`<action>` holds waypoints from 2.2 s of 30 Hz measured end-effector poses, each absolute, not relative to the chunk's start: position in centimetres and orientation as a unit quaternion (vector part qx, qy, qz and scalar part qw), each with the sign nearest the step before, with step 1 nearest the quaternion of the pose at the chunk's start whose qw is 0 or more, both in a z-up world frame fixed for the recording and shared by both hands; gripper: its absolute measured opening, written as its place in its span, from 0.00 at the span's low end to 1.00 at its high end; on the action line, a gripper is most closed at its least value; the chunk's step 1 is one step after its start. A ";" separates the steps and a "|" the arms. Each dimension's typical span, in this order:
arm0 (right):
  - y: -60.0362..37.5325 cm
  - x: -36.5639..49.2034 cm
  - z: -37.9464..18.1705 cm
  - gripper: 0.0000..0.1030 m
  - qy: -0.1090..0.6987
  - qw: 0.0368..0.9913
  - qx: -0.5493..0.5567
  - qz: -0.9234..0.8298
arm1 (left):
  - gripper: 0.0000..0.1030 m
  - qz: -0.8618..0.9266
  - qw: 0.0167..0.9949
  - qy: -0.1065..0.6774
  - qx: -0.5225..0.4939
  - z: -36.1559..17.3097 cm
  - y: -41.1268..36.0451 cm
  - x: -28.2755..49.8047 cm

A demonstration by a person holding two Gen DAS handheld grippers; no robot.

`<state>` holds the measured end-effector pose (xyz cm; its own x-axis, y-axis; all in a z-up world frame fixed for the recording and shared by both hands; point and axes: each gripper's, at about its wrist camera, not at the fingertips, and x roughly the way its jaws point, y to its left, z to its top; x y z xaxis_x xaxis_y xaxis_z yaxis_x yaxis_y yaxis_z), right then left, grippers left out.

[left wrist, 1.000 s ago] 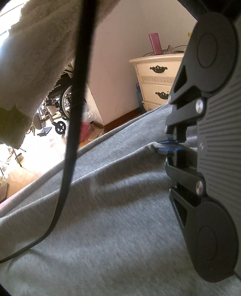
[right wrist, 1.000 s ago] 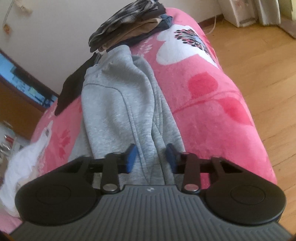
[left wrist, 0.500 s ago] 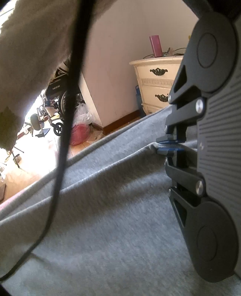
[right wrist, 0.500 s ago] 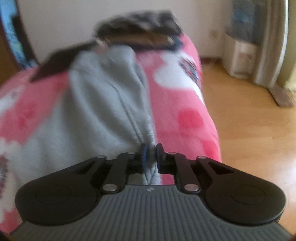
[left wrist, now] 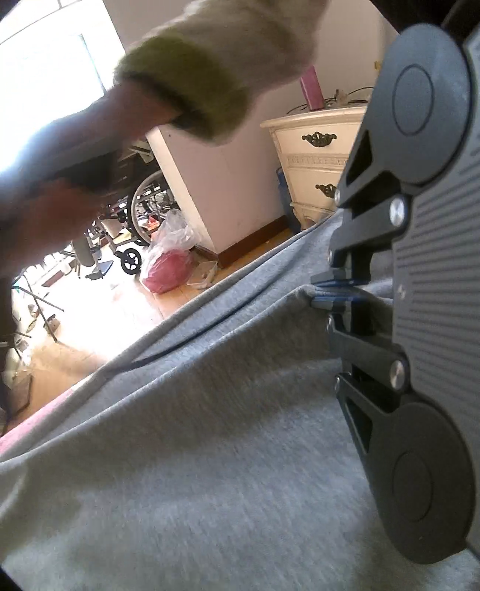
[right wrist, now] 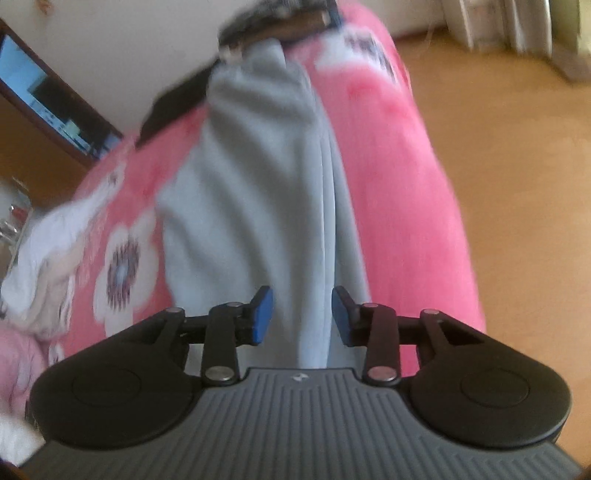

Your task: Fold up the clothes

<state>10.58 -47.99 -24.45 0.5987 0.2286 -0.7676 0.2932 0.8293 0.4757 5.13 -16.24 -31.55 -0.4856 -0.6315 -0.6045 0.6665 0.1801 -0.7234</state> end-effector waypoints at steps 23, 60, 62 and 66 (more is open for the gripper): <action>-44.2 1.4 -24.1 0.04 0.436 0.828 0.346 -0.071 | 0.05 -0.644 0.511 0.568 -0.014 -24.8 -18.2 3.6; -44.9 -4.0 -27.7 0.68 0.465 0.839 0.217 -0.182 | 0.92 -0.624 0.575 0.529 0.022 -22.2 -14.2 3.9; -44.4 -4.5 -26.8 0.69 0.470 0.837 0.202 -0.194 | 0.96 -0.620 0.585 0.523 0.020 -22.7 -13.3 4.6; -43.4 -5.5 -24.9 0.69 0.486 0.834 0.137 -0.224 | 0.97 -0.575 0.626 0.526 0.031 -23.0 -10.2 5.2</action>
